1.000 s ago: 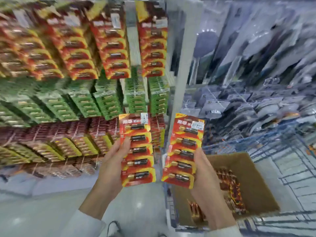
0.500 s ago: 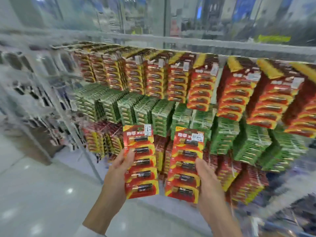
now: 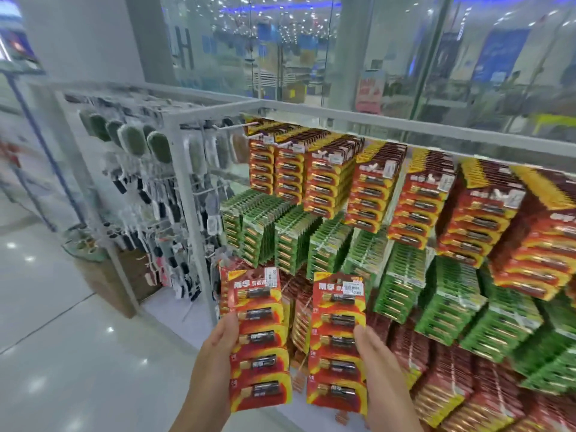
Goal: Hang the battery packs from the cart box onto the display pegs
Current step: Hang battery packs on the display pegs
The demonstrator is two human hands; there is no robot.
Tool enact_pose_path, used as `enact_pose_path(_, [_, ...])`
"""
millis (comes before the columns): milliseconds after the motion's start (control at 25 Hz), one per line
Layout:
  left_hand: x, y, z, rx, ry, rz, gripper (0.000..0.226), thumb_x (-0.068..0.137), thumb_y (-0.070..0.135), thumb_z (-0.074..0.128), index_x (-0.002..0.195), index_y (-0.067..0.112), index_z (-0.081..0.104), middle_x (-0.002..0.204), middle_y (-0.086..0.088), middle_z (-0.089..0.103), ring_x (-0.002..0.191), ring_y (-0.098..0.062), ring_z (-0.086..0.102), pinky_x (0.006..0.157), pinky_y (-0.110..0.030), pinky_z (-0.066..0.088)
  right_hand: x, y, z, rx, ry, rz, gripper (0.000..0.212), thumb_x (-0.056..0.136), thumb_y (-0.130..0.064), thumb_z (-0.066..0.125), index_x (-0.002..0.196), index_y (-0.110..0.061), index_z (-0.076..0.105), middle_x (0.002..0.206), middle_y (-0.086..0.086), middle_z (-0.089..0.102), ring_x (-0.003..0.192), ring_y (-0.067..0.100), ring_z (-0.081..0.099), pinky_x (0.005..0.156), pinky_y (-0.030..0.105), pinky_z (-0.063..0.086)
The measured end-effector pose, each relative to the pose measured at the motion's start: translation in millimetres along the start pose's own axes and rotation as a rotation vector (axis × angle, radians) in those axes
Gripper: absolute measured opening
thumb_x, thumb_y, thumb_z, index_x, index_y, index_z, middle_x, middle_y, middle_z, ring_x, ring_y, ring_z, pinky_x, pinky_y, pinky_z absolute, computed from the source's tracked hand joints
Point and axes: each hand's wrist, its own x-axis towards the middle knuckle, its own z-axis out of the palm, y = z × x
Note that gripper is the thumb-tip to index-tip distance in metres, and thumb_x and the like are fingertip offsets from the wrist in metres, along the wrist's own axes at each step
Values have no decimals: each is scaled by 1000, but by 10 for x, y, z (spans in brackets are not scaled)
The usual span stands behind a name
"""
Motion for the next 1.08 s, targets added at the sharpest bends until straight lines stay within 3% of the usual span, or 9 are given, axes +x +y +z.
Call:
enact_pose_path(80, [254,52,-61,5,2,0,44,93,54,65,117,19,76,118,-32,71,104,-57,69,96,-76,48,178,-63,230,-12,12,27,26,96,-35,62,118,-21,62,80,-10,72,65,12,63,60,35,46])
enact_pose_path(160, [543,160,-89,11,-1,10,57,85,57,78,125,16,72,119,-32,70,103,-56,69,96,-75,49,452,-68,408,-11,15,30,50,95,-39,64,140,-20,54,106,-4,69,74,12,58,63,33,47])
enact_pose_path(240, [837,274,-84,-18,-3,20,64,80,53,83,127,13,71,116,-30,71,96,-49,71,86,-62,55,736,-74,618,7,-10,43,77,77,-51,75,144,-19,54,120,2,68,99,27,67,85,47,56])
enact_pose_path(320, [1120,408,-70,-6,0,42,59,83,54,75,125,12,72,113,-27,73,93,-46,73,82,-54,56,996,-119,804,-15,-30,50,92,65,-59,76,147,-25,52,137,3,63,121,33,62,102,56,50])
enact_pose_path(400, [1359,574,-24,33,9,68,56,85,53,66,122,12,73,113,-27,74,98,-50,73,88,-60,56,1186,-258,1000,-7,-67,67,70,82,-52,69,141,-16,57,132,-1,66,110,23,67,93,44,56])
enact_pose_path(480, [1568,799,64,79,43,107,51,89,52,61,119,13,75,110,-25,76,97,-49,74,92,-62,56,1431,-399,1136,-27,-155,32,32,103,-33,50,108,-6,66,87,-7,78,67,7,72,58,21,56])
enact_pose_path(560, [1771,989,153,157,80,155,45,95,50,56,114,15,76,105,-20,78,94,-45,76,91,-60,58,1681,-429,1221,-62,-185,29,30,107,-28,40,94,-15,64,64,-11,75,54,1,70,45,15,50])
enact_pose_path(800, [2259,1666,346,275,4,347,34,99,36,51,105,9,71,89,-11,79,72,-28,77,62,-37,63,1970,-504,1555,-36,-152,62,14,97,-32,59,84,-26,60,55,-14,70,68,17,66,59,34,47])
enact_pose_path(1080, [2751,2222,525,283,-70,424,31,108,33,47,103,18,73,89,-9,80,72,-26,77,61,-35,64,2072,-581,1916,3,-78,101,17,99,-32,60,84,-23,57,57,-8,69,67,20,61,59,33,42])
